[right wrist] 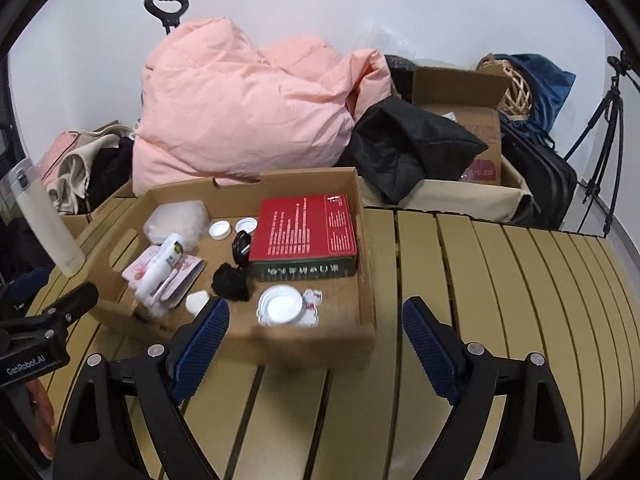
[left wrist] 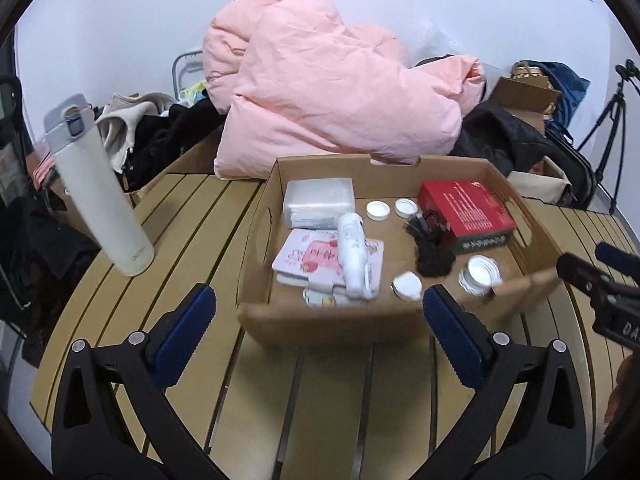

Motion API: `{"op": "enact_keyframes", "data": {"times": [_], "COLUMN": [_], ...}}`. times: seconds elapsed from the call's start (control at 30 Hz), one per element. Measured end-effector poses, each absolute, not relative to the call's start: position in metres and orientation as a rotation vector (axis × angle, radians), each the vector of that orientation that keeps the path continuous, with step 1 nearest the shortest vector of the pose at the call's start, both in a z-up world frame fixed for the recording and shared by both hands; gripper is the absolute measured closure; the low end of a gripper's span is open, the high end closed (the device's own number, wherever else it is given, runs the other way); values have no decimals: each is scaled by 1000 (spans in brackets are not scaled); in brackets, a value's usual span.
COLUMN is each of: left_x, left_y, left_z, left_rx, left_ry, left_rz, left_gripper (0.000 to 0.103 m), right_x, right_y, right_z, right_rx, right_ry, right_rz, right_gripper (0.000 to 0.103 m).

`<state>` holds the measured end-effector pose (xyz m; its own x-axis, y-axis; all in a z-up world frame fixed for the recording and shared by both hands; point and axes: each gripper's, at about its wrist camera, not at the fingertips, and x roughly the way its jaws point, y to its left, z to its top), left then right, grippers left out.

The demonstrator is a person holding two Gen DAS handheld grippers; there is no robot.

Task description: Organize objects

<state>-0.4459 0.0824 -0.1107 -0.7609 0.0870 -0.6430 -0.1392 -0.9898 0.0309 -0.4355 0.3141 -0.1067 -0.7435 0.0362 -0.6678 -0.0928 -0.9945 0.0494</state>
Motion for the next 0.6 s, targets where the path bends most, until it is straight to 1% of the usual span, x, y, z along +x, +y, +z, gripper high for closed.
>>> {"op": "enact_keyframes", "data": {"times": [0.17,0.3,0.4,0.5,0.6], "left_x": [-414,-392,-379,-372,-363], "left_y": [81,77,69,62,59], "left_z": [-99,-103,-111,-117,-124], "left_rx": [-934,-918,-947,-975,-1011], "left_ry": [93,123,101,56,27], "left_rz": [2815,2825,2828,2834,2830], "left_gripper": [0,0,0,0,0], "right_x": [-414,-396,-383,-365,-350], "right_y": [308,298,289,278,274], "right_z": [-102,-110,-118,-123,-124], "right_rx": [-1045,-1053,-1088,-1074,-1072], "right_ry": [129,166,123,14,19], "right_rz": [2902,2927,2925,2914,2929], "right_gripper": [12,12,12,12,12]}}
